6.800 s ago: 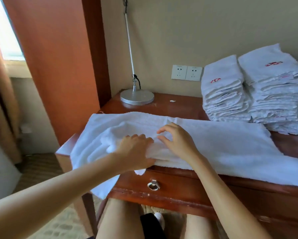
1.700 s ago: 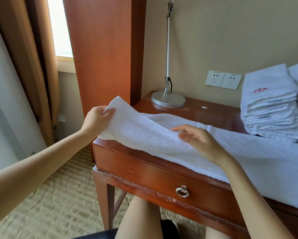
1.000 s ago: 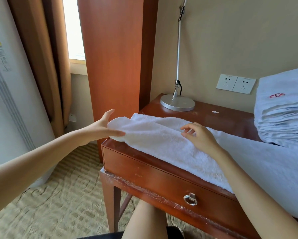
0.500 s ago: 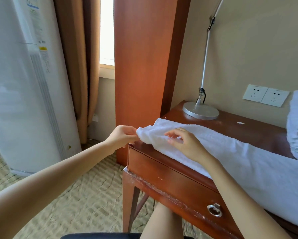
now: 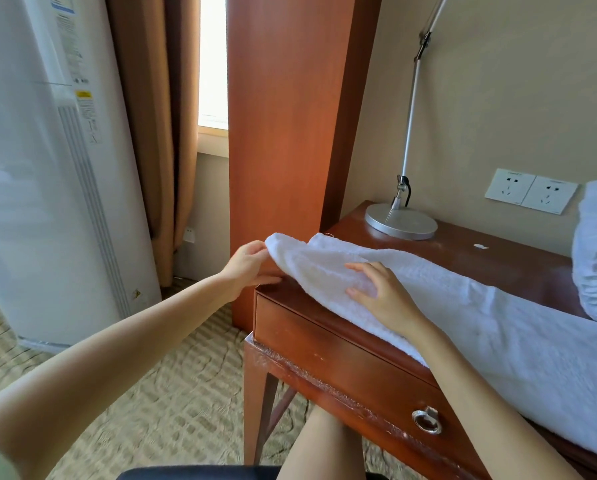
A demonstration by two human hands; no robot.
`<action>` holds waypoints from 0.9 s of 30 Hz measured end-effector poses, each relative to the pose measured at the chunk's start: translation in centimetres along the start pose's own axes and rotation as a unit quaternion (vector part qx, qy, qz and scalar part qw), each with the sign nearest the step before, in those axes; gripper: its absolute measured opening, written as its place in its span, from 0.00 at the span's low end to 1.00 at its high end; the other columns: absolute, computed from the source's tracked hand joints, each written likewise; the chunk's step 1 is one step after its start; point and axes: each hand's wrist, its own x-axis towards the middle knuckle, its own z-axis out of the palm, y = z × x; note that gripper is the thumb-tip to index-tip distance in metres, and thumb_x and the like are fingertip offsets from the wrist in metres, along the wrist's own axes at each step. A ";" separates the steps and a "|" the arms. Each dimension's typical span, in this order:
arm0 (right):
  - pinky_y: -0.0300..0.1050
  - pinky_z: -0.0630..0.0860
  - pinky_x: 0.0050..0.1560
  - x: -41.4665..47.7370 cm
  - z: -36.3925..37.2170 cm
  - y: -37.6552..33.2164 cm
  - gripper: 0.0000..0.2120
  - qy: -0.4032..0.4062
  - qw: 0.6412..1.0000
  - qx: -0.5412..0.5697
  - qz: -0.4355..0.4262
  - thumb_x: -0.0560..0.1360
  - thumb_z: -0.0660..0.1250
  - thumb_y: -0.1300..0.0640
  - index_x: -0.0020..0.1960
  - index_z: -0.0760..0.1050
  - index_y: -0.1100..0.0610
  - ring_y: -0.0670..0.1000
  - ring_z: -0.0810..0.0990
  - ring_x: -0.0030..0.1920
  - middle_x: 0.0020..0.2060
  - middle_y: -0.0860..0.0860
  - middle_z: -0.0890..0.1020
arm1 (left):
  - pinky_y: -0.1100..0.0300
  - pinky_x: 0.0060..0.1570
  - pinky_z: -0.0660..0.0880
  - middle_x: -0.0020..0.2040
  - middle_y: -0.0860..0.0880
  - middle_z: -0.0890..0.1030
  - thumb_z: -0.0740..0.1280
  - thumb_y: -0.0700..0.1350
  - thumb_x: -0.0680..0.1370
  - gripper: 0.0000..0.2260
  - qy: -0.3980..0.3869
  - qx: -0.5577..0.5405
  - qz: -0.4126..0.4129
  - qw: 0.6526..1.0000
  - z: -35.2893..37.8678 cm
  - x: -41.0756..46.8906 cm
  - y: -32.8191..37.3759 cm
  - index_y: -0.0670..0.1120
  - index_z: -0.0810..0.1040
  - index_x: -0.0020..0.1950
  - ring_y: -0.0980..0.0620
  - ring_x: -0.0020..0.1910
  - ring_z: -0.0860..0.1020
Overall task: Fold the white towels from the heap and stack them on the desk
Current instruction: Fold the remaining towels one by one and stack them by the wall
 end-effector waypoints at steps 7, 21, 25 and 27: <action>0.48 0.44 0.77 0.1 0.4 0.1 0.28 -0.129 0.981 -0.139 0.031 0.81 0.54 0.40 0.78 0.50 0.43 0.46 0.46 0.78 0.78 0.45 0.51 | 0.53 0.47 0.76 0.48 0.47 0.83 0.59 0.36 0.79 0.10 0.032 0.431 0.097 0.897 -3.0 2.9 -2.7 0.43 0.81 0.49 0.43 0.50 0.80; 0.43 0.41 0.74 -1.0 -0.7 -0.1 0.26 -0.146 0.983 -0.106 0.006 0.80 0.54 0.39 0.77 0.56 0.41 0.44 0.47 0.77 0.78 0.44 0.53 | 0.63 0.41 0.69 0.43 0.49 0.76 0.67 0.49 0.78 0.10 0.094 0.202 0.044 0.974 1.0 3.8 1.7 0.43 0.79 0.42 0.51 0.46 0.73; 0.49 0.49 0.75 -0.8 -2.4 1.4 0.27 -0.084 0.984 -0.148 0.043 0.81 0.54 0.40 0.77 0.59 0.47 0.49 0.56 0.76 0.76 0.48 0.60 | 0.51 0.67 0.65 0.63 0.45 0.74 0.63 0.45 0.79 0.12 0.073 0.172 -0.006 0.982 -1.3 3.0 0.3 0.42 0.79 0.59 0.46 0.65 0.70; 0.48 0.61 0.70 -0.6 -3.1 2.5 0.23 -0.035 0.988 -0.131 0.080 0.81 0.55 0.43 0.74 0.65 0.49 0.52 0.67 0.70 0.71 0.50 0.69 | 0.53 0.64 0.66 0.61 0.46 0.74 0.63 0.45 0.80 0.09 0.033 0.208 -0.036 0.977 -2.3 2.8 -0.8 0.44 0.79 0.55 0.47 0.63 0.70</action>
